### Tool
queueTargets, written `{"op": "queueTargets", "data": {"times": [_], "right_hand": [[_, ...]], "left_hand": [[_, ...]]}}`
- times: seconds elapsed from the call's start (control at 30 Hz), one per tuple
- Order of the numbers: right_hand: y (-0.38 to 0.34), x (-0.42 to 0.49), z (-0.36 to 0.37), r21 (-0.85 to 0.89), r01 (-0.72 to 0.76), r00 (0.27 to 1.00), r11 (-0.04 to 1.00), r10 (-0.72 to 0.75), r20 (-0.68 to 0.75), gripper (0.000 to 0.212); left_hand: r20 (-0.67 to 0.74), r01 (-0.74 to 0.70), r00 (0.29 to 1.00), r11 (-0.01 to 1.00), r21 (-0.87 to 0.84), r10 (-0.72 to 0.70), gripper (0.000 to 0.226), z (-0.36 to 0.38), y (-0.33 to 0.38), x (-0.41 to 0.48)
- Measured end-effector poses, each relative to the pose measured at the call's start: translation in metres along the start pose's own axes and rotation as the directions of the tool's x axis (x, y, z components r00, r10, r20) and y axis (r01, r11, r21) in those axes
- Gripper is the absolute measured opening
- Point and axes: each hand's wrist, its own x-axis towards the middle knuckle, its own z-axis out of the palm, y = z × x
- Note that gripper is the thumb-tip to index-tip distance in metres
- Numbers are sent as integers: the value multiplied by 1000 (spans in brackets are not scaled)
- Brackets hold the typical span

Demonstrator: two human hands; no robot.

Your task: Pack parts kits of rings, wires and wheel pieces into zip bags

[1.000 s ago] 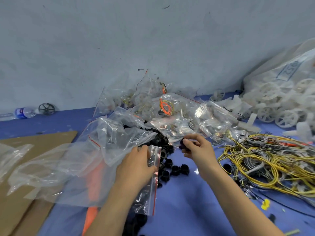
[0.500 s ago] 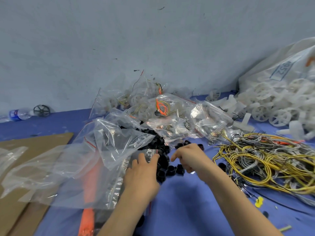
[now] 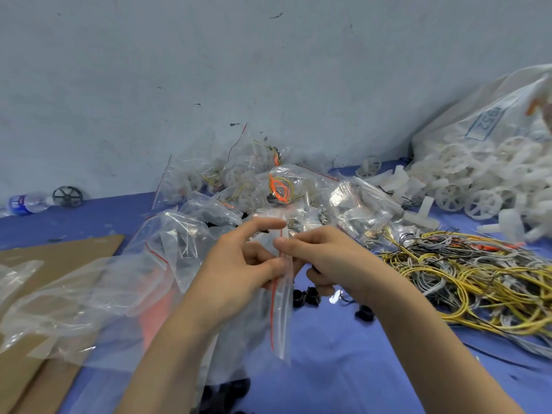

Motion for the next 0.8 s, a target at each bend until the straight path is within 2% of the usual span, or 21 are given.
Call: {"op": "queueTargets", "data": {"times": [0.1, 0.23, 0.3, 0.4, 0.5, 0.57, 0.63, 0.73, 0.8], "right_hand": [[-11, -9, -4, -112, 79, 995, 991, -85, -50, 36], [-17, -16, -11, -116, 124, 992, 986, -127, -18, 35], [-17, -19, -19, -164, 79, 996, 983, -86, -38, 35], [-15, -23, -31, -297, -30, 986, 954, -19, -163, 36], [-16, -26, -35, -310, -64, 976, 949, -5, -216, 39], [-18, -27, -35, -289, -58, 970, 955, -14, -241, 40], [-20, -28, -34, -291, -53, 965, 955, -27, -261, 37], [-21, -29, -36, -339, -54, 963, 939, -40, -265, 33], [-21, -29, -39, -351, -55, 963, 935, -43, -267, 39]], "left_hand": [[4, -58, 998, 998, -11, 58, 47, 6, 7, -4], [-70, -137, 987, 988, 69, 142, 38, 9, 11, -6], [-106, -188, 973, 971, 146, 205, 34, 5, 12, -8], [-144, -252, 937, 904, 346, 317, 28, 0, 18, -10], [5, -327, 926, 798, 507, 376, 7, 6, 26, -18], [171, -389, 917, 715, 581, 360, 29, 15, 31, -26], [268, -459, 887, 657, 599, 375, 46, 24, 35, -32], [336, -537, 843, 603, 590, 421, 52, 35, 44, -39], [362, -554, 832, 582, 596, 420, 51, 37, 46, -39]]}}
